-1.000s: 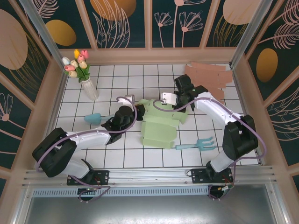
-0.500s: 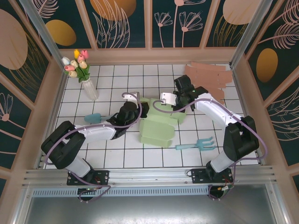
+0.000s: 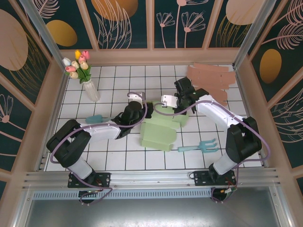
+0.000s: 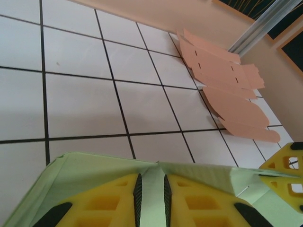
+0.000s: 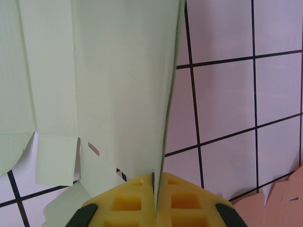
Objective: Fold the paper box
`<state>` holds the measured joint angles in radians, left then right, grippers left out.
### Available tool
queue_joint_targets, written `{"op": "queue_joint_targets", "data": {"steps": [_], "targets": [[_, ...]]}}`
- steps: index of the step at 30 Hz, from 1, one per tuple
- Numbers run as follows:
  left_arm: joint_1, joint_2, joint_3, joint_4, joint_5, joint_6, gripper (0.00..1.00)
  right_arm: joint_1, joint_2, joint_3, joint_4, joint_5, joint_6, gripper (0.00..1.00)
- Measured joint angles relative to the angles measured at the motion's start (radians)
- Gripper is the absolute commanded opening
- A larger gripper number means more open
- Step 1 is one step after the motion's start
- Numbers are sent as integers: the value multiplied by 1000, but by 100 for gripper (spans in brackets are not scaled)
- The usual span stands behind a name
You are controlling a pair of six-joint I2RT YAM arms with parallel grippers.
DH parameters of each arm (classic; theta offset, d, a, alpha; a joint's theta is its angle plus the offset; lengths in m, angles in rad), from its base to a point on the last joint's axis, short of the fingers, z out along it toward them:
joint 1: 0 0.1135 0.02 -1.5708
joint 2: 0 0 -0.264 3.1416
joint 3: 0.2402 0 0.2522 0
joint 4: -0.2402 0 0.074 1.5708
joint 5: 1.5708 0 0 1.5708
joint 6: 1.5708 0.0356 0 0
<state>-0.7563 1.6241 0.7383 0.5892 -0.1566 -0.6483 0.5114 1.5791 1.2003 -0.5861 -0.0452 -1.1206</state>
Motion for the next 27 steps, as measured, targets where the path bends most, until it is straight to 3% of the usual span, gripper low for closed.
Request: {"op": "queue_joint_targets", "data": {"steps": [7,21,27], "targets": [[95,-9,-138,29,53,-16,23,1,0,-19,20,0,0,0],[95,-21,-172,17,-10,-8,21,-1,0,-34,41,0,0,0],[95,-21,-173,10,14,-8,20,-6,0,-34,44,2,0,0]]}}
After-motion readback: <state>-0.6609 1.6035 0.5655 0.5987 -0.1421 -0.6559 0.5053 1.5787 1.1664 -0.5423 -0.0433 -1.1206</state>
